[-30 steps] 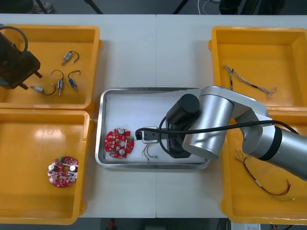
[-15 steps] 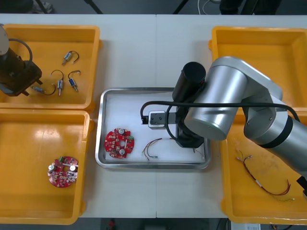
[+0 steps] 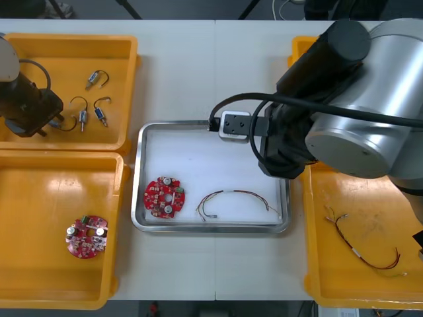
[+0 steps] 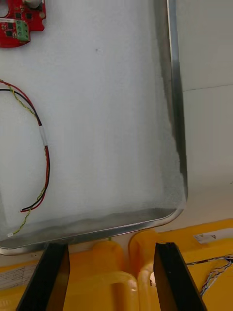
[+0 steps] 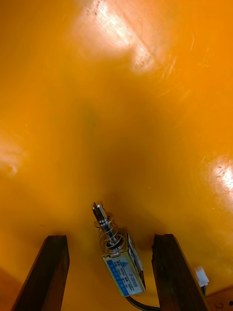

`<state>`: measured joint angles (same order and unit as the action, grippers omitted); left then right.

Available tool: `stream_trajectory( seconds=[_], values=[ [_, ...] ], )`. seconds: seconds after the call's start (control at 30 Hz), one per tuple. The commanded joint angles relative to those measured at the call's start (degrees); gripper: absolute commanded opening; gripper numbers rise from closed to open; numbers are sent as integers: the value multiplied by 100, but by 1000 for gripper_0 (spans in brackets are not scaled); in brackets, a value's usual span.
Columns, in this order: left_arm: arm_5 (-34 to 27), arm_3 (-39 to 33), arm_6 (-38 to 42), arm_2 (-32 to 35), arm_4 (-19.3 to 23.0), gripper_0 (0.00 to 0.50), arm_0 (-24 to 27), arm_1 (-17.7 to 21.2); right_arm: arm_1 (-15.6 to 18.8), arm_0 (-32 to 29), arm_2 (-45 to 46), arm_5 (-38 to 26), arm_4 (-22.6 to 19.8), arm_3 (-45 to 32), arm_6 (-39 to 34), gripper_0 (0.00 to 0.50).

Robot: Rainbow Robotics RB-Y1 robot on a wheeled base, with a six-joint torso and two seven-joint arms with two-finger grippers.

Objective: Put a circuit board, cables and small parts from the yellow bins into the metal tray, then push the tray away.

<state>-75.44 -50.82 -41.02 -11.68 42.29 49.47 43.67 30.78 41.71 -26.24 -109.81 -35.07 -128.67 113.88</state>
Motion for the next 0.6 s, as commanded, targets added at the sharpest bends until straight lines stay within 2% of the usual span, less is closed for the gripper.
stream_trajectory(
  seconds=[0.03,0.07,0.1,0.17,0.33,0.6],
  values=[
    [64,-15,-662,-53,51,232,168,-69,288,-312,761,-19,-228,-431,-191,500],
    [64,-15,-679,-53,60,84,159,-69,341,-409,963,-19,-290,-440,-182,500],
    [64,-15,-679,-53,51,15,159,-69,376,-435,1051,-19,-316,-440,-191,500],
    [64,-15,-705,-53,60,0,159,-78,499,-594,1455,-19,-404,-431,-191,500],
    [64,-15,-723,-53,69,0,159,-87,622,-892,2264,-19,-439,-413,-138,500],
    [64,-156,-723,-36,51,0,168,-52,745,-919,2958,-19,-580,52,-103,500]
  ],
)
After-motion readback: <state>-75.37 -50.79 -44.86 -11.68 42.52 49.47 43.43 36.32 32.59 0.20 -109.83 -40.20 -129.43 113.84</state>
